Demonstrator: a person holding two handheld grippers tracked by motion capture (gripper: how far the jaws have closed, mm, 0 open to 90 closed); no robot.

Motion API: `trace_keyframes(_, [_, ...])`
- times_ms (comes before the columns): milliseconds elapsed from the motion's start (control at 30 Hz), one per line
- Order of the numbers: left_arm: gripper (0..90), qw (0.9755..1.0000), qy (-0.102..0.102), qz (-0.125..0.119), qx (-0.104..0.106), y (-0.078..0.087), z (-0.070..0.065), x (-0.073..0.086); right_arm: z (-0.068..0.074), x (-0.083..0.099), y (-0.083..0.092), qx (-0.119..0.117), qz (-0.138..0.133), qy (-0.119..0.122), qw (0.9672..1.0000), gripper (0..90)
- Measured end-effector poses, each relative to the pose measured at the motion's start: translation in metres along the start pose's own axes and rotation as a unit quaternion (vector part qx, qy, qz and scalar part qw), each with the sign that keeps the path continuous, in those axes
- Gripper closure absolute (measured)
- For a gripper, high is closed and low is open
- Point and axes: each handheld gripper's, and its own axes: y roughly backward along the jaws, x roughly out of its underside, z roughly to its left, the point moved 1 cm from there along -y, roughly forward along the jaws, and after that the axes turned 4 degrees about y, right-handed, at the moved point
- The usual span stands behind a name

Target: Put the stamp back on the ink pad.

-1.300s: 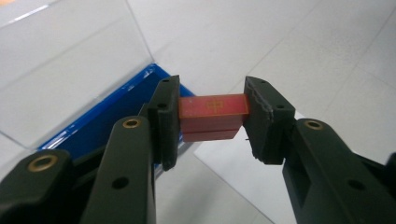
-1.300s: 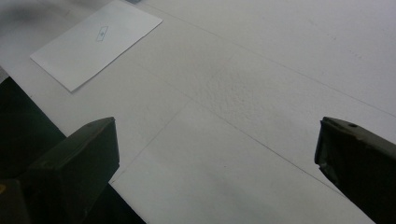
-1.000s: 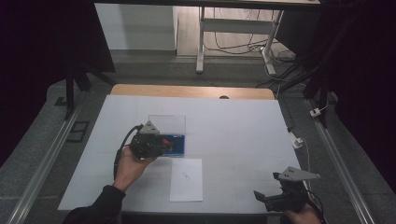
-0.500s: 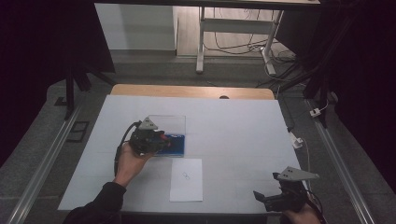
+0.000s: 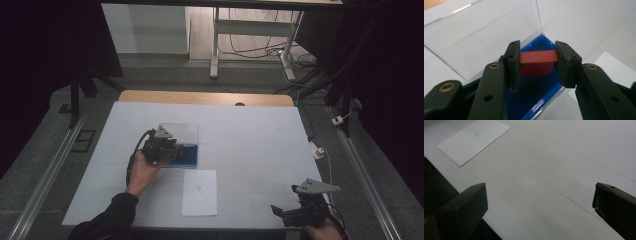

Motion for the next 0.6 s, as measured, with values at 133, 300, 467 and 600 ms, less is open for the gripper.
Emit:
trace_keyframes(133, [58.2, 1.0000, 0.004, 0.001, -0.002, -0.004, 0.003, 0.001, 0.000, 0.000, 0.000, 0.001, 0.001, 0.001, 1.0000, 0.2])
trace_keyframes(300, [58.1, 1.0000, 0.005, 0.005, -0.004, -0.008, 0.005, 0.003, 0.000, 0.000, 0.000, 0.000, 0.000, 0.001, 1.0000, 0.3])
trace_keyframes(467, [58.1, 0.9998, 0.005, 0.017, -0.008, -0.011, 0.005, 0.004, 0.000, 0.000, 0.000, 0.001, 0.001, 0.001, 1.0000, 0.2])
trace_keyframes(600, [58.1, 0.9996, 0.001, 0.024, -0.013, -0.014, 0.004, 0.005, 0.000, 0.000, 0.000, 0.000, 0.000, 0.001, 1.0000, 0.3])
